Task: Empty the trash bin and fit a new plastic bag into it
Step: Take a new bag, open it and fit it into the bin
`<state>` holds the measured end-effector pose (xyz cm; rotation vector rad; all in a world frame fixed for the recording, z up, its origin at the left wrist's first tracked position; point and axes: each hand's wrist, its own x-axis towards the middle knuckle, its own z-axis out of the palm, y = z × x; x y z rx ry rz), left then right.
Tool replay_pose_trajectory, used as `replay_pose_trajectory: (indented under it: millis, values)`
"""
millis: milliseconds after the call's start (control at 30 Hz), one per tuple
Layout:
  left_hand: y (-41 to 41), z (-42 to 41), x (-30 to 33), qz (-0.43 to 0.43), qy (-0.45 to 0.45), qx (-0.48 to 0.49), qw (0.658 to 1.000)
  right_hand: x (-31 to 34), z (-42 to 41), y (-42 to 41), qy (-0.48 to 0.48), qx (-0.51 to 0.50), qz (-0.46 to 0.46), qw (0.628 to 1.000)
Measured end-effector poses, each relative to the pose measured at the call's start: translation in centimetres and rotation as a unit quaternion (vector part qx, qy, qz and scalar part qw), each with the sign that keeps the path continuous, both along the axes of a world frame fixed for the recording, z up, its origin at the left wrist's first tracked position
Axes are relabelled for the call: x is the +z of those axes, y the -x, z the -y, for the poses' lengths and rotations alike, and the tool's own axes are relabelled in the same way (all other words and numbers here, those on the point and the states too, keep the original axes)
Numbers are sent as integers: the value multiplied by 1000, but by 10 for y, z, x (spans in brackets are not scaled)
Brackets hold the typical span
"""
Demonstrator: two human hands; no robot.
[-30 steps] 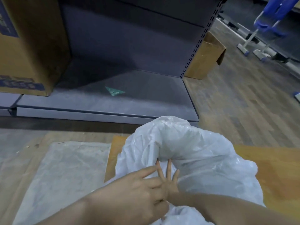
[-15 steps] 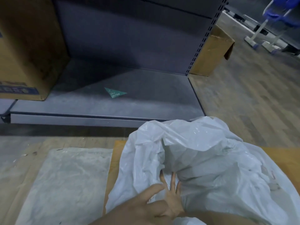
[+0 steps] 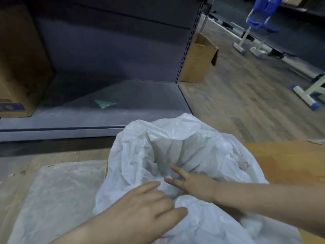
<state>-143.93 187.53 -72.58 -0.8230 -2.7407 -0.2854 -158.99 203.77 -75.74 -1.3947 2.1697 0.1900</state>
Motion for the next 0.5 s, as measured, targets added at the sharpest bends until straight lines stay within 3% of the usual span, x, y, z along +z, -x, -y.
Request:
replay_pose_trajectory:
  millis: [67,133,267,300,367,433,467,500]
  values:
    - [-1,-17,3,25,-28,12,999,36,-24,-2,-11,7,-90,996]
    - [-1,-27,7,22,-26,26,999,53,-47,-16,47,20,-109,993]
    - [0,-30,11,51,93,22,994,63,-99,-17,154,-108,-168,968]
    - [-1,-32,11,56,123,27,990,58,-107,-18,176,-157,-131,963]
    - [-2,-35,7,58,172,32,983,40,-118,-26,260,-270,36,926]
    - [-2,-36,5,64,202,46,976,16,-120,-38,357,-383,234,820]
    - [-2,-36,3,53,203,49,976,3,-120,-43,399,-415,286,766]
    - [-3,-36,3,56,201,52,977,-8,-120,-49,433,-429,290,738]
